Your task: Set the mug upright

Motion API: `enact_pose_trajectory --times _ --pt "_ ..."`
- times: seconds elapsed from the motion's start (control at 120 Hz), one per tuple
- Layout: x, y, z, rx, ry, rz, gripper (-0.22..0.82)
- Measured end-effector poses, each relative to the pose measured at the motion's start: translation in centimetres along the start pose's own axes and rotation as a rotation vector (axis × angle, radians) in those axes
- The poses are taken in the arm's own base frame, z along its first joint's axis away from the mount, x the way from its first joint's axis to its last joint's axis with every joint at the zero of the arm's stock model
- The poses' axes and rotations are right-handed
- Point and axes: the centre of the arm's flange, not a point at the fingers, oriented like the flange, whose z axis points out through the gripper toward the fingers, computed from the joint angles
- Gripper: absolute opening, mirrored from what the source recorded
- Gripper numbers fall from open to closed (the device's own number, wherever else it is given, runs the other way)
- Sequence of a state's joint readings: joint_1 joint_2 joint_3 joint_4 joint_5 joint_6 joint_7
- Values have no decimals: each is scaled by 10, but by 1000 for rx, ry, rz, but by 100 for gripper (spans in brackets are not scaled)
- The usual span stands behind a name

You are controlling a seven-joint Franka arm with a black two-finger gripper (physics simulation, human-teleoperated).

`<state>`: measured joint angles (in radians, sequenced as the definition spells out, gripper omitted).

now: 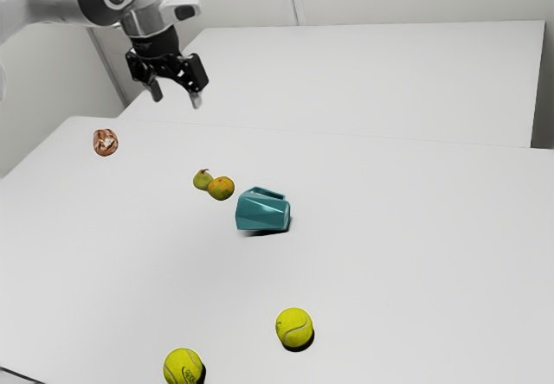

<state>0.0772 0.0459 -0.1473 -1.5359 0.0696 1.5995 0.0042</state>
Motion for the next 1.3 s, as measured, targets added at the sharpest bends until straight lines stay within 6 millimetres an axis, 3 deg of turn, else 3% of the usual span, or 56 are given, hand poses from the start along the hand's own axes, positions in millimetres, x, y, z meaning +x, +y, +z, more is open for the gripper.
enact_pose_trajectory --times 0.4,0.625,0.808,1.083,1.183,1.3 --pt "-2 -11 8 -5 -25 -20 60" --pt "-13 -6 45 -107 -101 -36 60" --pt "-23 -4 106 -300 -123 -25 60" --pt "-29 -12 195 -561 -15 5 60" --pt "-21 -31 231 -629 28 -13 60" --pt "-18 -61 259 -670 87 -24 60"
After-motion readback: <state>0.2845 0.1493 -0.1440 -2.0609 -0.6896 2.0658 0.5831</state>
